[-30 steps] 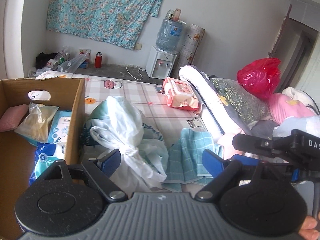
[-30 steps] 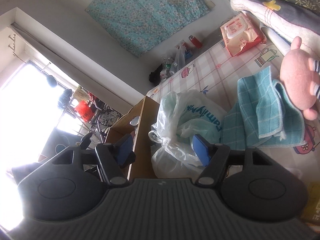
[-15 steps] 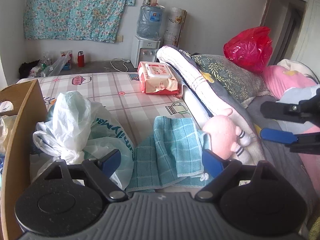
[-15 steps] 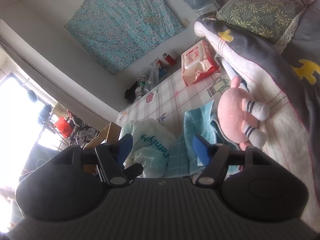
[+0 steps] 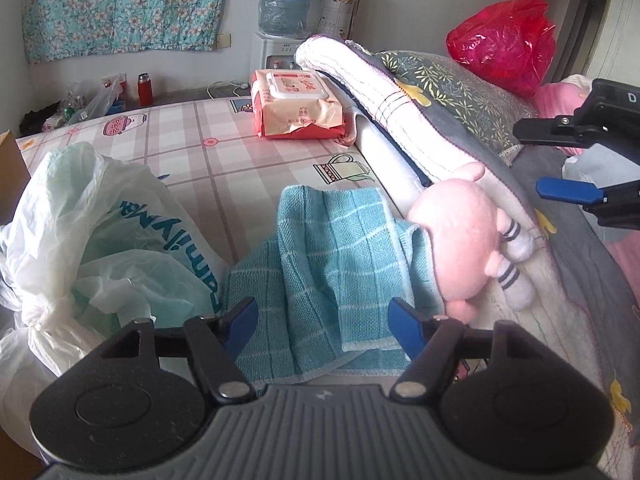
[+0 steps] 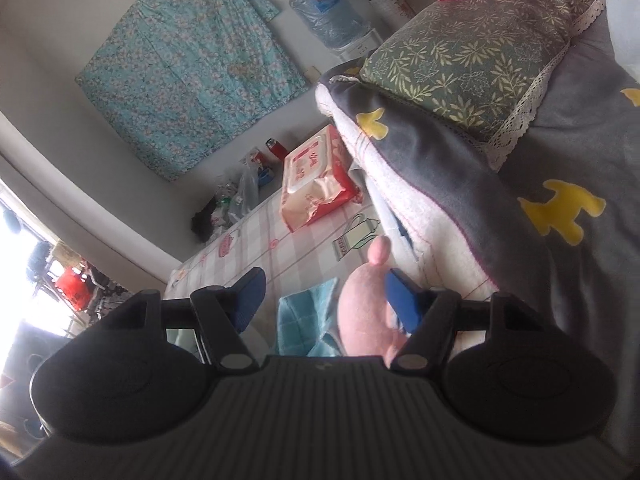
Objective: Organize soft objects
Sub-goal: 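Grasp the pink plush bunny with the right tool and lift it, then carry the pink bunny over the cardboard box and lower it inside, then open the right tool and move it back over the blue towel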
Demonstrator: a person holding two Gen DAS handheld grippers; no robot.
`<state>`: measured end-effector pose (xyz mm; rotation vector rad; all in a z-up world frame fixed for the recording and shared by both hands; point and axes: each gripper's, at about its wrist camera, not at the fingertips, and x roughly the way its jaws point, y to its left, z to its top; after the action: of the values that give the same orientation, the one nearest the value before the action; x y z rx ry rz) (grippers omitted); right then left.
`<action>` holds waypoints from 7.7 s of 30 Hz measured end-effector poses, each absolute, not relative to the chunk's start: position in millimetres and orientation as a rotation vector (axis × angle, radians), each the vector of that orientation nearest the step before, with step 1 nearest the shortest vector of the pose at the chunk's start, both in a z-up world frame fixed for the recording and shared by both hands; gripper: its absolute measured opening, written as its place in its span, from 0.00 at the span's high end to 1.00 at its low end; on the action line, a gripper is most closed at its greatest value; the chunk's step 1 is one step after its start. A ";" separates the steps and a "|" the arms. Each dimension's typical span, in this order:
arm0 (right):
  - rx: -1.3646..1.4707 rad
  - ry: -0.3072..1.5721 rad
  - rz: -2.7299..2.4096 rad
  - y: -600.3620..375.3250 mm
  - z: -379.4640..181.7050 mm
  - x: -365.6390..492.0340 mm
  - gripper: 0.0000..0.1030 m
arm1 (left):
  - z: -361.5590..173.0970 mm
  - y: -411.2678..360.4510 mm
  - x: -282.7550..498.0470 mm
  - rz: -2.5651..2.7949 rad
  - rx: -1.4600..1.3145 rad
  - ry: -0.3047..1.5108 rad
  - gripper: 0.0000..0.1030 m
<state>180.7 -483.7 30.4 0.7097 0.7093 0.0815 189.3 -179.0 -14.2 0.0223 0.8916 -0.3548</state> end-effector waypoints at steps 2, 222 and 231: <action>0.656 0.719 0.041 -486.4 25.7 190.4 0.35 | -17.8 -176.7 190.3 -0.348 0.022 0.898 0.30; 0.484 0.810 0.360 -332.8 93.9 173.2 0.16 | 82.1 -0.9 67.1 -0.213 -0.197 0.652 0.14; 0.510 0.864 0.239 -394.7 53.3 159.4 0.26 | 53.8 -91.4 104.4 -0.329 -0.117 0.664 0.16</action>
<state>159.4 -394.7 53.3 0.5099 0.8637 0.2390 104.4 -91.4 53.8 -0.1167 0.6635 -0.3291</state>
